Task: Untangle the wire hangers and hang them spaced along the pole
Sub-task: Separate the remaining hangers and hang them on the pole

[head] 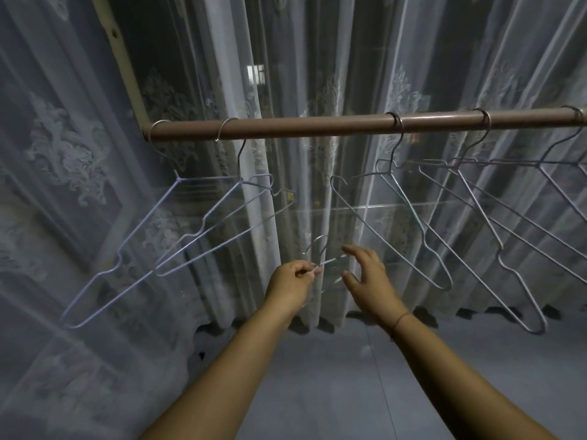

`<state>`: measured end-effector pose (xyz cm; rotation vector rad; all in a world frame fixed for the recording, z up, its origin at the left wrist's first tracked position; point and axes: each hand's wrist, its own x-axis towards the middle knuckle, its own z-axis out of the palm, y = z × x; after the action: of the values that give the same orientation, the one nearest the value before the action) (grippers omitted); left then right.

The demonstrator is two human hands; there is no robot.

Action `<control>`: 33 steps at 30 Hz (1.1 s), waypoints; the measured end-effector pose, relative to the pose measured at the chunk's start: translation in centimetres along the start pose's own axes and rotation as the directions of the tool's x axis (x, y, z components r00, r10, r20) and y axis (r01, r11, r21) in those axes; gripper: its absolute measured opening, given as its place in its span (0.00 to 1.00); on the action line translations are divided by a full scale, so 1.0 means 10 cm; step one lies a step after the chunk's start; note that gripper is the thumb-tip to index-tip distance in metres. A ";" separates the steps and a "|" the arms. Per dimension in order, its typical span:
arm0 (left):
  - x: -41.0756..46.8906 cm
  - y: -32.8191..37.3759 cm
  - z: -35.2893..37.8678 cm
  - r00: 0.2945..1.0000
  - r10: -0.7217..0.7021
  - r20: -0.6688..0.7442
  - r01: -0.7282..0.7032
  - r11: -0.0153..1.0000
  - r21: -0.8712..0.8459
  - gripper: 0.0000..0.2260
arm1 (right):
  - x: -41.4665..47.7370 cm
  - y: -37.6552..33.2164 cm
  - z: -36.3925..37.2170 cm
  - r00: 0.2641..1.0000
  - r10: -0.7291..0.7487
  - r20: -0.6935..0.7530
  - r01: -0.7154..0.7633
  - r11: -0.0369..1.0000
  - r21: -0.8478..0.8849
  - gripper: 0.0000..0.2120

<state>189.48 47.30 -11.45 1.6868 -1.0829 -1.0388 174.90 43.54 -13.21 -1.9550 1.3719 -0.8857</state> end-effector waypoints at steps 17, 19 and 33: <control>-0.15 -0.06 0.09 0.944 0.124 -0.305 -0.117 0.992 0.040 0.08 | -0.43 -0.15 -0.31 0.979 0.175 0.103 -0.191 0.965 0.179 0.08; -0.24 0.01 0.17 0.978 0.041 -0.204 -0.062 0.993 -0.098 0.07 | -0.50 -0.20 -0.33 0.974 0.219 0.054 -0.225 0.931 0.289 0.10; -0.50 0.82 0.32 0.977 0.205 0.061 -0.159 0.887 -0.433 0.10 | -0.65 -0.72 -0.72 0.983 0.183 -0.015 -0.136 0.780 0.611 0.14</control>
<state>183.25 49.22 -3.68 1.1680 -0.9726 -1.1544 171.67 51.25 -4.46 -1.2991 1.0830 -1.1518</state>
